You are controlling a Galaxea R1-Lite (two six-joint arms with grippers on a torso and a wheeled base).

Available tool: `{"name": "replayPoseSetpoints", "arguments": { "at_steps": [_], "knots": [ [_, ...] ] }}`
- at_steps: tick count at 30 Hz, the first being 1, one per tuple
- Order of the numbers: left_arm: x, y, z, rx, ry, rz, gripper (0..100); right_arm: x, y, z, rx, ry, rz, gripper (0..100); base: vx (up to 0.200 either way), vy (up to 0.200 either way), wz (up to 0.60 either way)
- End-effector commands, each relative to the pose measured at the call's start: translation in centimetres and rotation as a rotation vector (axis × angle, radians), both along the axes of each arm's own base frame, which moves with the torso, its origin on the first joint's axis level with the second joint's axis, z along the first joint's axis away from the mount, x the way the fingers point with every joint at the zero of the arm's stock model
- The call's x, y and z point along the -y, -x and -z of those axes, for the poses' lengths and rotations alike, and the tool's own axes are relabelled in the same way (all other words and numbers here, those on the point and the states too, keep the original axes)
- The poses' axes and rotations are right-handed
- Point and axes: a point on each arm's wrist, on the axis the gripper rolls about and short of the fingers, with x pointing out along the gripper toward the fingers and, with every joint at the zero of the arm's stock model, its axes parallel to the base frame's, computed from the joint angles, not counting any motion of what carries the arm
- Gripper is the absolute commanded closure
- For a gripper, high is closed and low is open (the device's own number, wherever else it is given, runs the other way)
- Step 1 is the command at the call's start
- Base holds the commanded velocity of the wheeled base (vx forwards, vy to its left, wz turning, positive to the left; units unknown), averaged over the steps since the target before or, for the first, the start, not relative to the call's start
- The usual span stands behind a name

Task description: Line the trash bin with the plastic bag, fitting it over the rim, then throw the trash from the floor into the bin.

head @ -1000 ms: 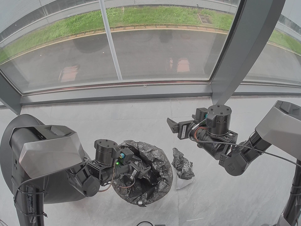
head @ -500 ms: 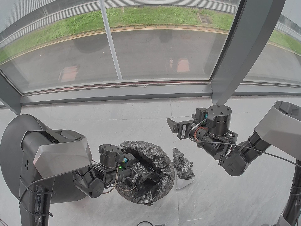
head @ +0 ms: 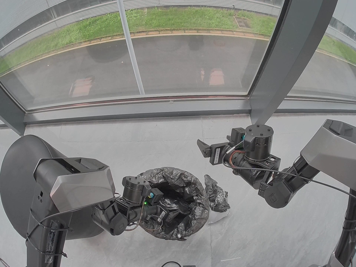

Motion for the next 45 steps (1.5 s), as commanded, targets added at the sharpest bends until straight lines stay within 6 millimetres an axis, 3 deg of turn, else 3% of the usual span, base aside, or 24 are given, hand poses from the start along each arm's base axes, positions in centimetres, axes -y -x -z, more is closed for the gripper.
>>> {"name": "replayPoseSetpoints", "arguments": {
  "at_steps": [1, 11, 16, 21, 29, 34, 45],
  "knots": [
    [0.1, 0.0, 0.6, -0.010, -0.005, 0.002, 0, 0.0, 0.0, 0.1, -0.002, 0.001, 0.000, 0, 0.000, 0.000, 0.00],
    [0.4, 0.2, 0.9, -0.018, -0.009, 0.011, 0, 0.0, 0.0, 0.0, 0.000, 0.000, 0.000, 0, 0.000, 0.000, 0.00],
    [0.3, 0.4, -2.4, 0.028, 0.043, 0.000, 0, 0.0, 0.1, -0.2, 0.003, -0.003, 0.000, 0, 0.000, 0.000, 0.00],
    [-0.1, 2.3, -6.1, 0.014, 0.137, 0.008, 0, 0.0, 0.1, -0.2, 0.004, -0.004, 0.000, 0, 0.000, 0.000, 0.00],
    [0.3, 3.5, -8.9, 0.034, 0.209, 0.009, 0, 0.0, 0.1, -0.3, 0.006, -0.005, 0.000, 0, 0.000, 0.000, 0.00],
    [0.9, 2.6, -9.0, 0.029, 0.253, -0.021, 0, 0.0, 0.1, -0.3, 0.007, -0.006, 0.000, 0, 0.000, 0.000, 0.00],
    [2.1, 0.2, -6.2, 0.033, 0.225, -0.093, 0, 0.0, 0.1, -0.3, 0.007, -0.005, 0.000, 0, 0.000, 0.000, 0.00]
  ]
}}
